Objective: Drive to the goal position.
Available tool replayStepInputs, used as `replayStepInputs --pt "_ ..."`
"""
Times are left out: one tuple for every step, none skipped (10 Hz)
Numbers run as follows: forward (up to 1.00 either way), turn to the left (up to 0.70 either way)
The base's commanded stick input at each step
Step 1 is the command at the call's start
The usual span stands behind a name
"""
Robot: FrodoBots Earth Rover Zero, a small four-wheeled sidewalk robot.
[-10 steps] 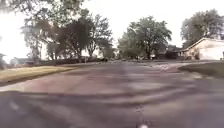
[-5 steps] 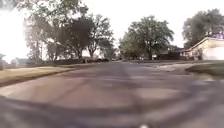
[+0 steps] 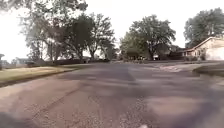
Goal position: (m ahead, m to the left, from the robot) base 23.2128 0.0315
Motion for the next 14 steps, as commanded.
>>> replayStepInputs --pt "1.00 -0.34" --pt "1.00 -0.33" --pt "1.00 -0.33" --pt "1.00 -0.33" --pt "1.00 -0.33" --pt "1.00 -0.34" --pt "1.00 -0.33" --pt "1.00 -0.34" --pt "1.00 -0.25" --pt "1.00 -0.06" --pt "1.00 0.00" --pt "1.00 0.00" --pt "1.00 0.00" --pt "1.00 0.00"
